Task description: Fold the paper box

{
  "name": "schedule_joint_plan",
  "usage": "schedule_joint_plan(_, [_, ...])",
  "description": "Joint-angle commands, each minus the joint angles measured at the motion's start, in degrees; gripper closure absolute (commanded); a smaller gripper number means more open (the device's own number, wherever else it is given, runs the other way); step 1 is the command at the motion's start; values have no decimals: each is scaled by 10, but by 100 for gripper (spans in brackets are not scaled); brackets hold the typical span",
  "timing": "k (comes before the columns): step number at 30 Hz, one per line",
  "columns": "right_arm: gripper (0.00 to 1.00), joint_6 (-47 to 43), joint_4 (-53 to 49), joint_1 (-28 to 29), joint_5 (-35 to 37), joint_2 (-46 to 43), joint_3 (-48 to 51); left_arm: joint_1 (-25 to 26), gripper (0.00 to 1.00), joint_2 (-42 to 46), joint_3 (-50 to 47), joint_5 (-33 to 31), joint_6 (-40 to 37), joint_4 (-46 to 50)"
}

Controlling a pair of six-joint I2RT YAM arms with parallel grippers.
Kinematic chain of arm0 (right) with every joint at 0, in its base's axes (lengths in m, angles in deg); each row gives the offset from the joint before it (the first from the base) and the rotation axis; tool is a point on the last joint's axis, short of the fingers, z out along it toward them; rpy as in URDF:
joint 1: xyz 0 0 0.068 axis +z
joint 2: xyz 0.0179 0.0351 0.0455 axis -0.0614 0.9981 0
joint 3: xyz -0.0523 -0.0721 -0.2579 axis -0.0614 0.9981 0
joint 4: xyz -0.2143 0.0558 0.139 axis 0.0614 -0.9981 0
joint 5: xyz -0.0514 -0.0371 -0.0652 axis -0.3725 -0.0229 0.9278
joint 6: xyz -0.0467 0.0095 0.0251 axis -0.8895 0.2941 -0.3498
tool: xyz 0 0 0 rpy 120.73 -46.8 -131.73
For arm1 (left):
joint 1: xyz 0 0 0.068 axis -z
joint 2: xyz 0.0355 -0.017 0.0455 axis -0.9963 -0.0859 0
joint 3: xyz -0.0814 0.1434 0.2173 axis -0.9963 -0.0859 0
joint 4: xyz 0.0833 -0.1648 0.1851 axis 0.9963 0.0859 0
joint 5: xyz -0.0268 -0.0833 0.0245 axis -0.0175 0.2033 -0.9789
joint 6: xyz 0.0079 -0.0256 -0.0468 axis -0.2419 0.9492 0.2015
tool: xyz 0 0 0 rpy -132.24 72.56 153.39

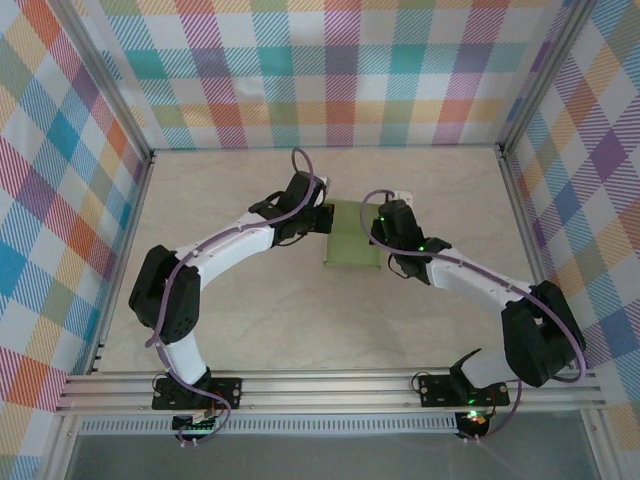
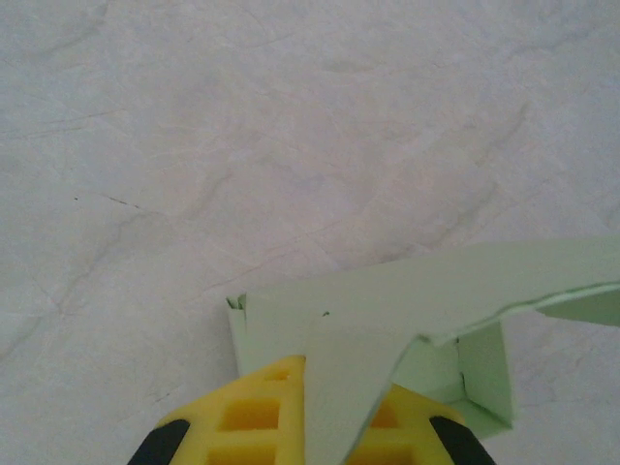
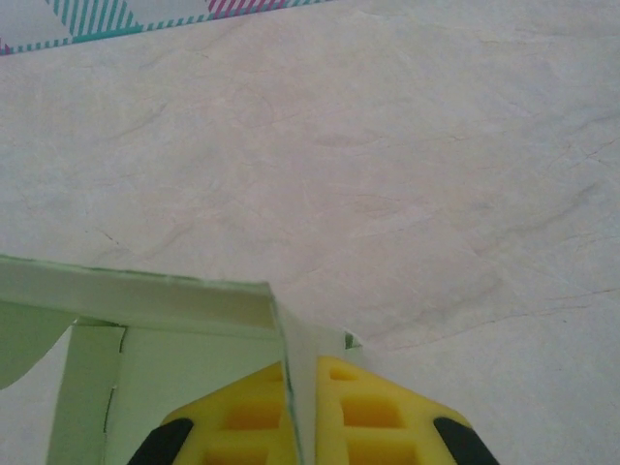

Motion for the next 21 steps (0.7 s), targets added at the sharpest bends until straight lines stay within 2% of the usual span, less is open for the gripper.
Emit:
schedule_joint_plan(1, [100, 26, 71, 6, 3, 8, 12, 14, 100, 19, -26, -22, 22, -39])
schedule_joint_plan(14, [100, 32, 111, 36, 34, 23, 41, 41, 100, 35, -91, -61, 37, -115])
schedule_joint_plan(21, [100, 14, 169, 53, 47, 24, 76, 49, 100, 50, -137, -80, 39, -170])
